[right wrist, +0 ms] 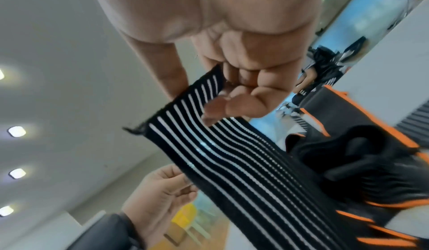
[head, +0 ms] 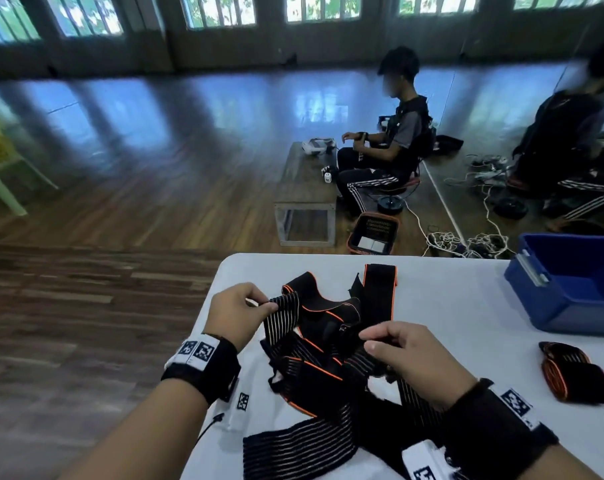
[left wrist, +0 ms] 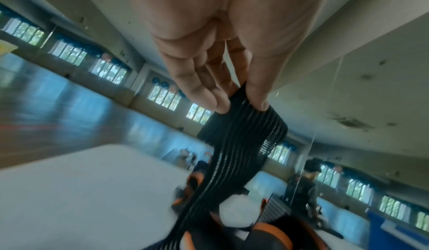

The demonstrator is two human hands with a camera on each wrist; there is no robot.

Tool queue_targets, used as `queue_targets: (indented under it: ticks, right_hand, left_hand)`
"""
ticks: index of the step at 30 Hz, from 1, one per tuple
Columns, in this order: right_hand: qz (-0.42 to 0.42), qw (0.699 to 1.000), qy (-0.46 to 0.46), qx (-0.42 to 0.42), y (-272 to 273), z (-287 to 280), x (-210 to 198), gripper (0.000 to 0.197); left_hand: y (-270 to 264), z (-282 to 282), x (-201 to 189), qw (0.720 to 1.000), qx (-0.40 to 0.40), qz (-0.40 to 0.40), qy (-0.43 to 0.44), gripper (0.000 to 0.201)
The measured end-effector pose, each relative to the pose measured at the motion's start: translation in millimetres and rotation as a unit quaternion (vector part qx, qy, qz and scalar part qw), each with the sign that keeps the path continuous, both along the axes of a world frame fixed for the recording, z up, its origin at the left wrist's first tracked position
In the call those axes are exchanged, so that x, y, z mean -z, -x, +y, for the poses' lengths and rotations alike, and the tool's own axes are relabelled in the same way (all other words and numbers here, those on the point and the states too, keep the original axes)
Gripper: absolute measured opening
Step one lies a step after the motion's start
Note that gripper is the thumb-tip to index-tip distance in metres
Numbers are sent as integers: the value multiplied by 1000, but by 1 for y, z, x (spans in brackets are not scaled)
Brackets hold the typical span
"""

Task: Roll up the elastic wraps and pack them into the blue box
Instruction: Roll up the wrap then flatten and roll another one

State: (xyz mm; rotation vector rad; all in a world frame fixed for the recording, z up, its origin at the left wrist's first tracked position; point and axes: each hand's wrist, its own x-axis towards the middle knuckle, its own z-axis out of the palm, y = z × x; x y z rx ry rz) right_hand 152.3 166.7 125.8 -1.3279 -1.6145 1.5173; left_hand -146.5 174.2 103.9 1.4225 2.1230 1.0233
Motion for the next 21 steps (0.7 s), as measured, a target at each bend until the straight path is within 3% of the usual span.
queue_targets:
  ticks: [3,5,11,17,21]
  right_hand:
    - [68,996,37,-43,-3,10,-24,54]
    - [54,995,-3,-82,-4,15,-40,61]
    - [13,979,-204,-23,-15,19,-79,32]
    - [57,967,-248,16,-49,25,-94,2]
    - [121,966,-227,-4,-71,25,-103,11]
  left_hand:
    - [-12,-2,-32,998,18,-24,-57,21]
    - [-19,-4,-49,994,31,-50,-88,20]
    - [-65,-18,-100,967,51,-162,-191,20]
    - [-120,-26,-128,937,99,-224,-248,18]
    - [-153,-24,-129,932,138,-198,-271,24]
